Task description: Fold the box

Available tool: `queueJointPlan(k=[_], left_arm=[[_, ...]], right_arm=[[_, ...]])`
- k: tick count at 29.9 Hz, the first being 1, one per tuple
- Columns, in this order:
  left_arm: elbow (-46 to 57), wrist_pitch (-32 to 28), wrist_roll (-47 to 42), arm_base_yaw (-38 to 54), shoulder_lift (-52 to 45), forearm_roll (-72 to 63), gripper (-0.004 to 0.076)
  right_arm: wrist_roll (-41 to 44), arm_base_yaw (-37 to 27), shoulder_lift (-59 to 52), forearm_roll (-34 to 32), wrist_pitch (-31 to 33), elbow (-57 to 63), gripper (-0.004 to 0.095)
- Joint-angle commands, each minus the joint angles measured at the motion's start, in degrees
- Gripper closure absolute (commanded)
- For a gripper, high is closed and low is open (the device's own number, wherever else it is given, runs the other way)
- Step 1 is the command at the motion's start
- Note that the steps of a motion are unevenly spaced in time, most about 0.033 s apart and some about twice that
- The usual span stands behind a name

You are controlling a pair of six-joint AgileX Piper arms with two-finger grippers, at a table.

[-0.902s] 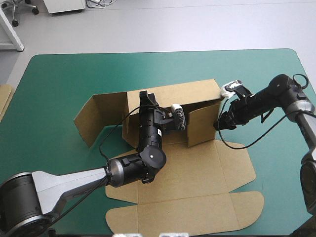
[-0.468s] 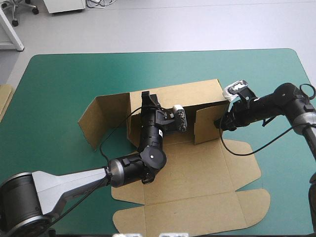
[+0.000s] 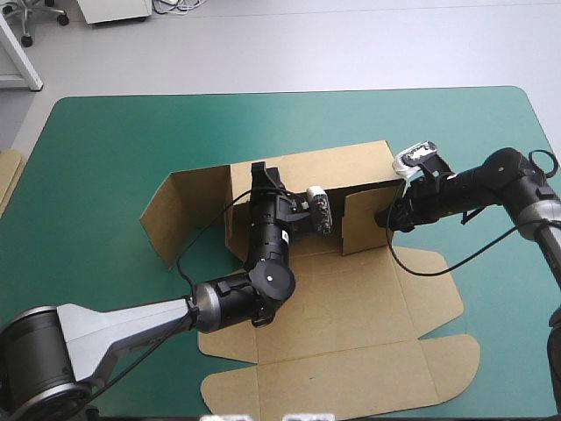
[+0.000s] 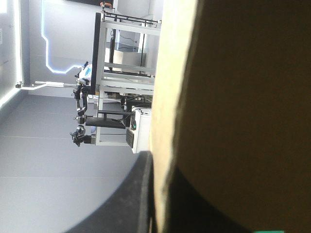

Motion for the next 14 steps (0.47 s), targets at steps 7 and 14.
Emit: queueJointPlan(k=[7, 14], left_arm=[[-1.4, 2.0, -1.0, -0.2, -2.4, 5.1, 0.0734], [-1.4, 2.0, -0.9, -0.2, -2.5, 5.1, 0.0734]], right_arm=[[1.3, 4.3, -6.8, 2.7, -8.0, -1.0, 0.0356], [1.3, 6.6, -8.7, 2.6, -14.5, 3.1, 0.0356]])
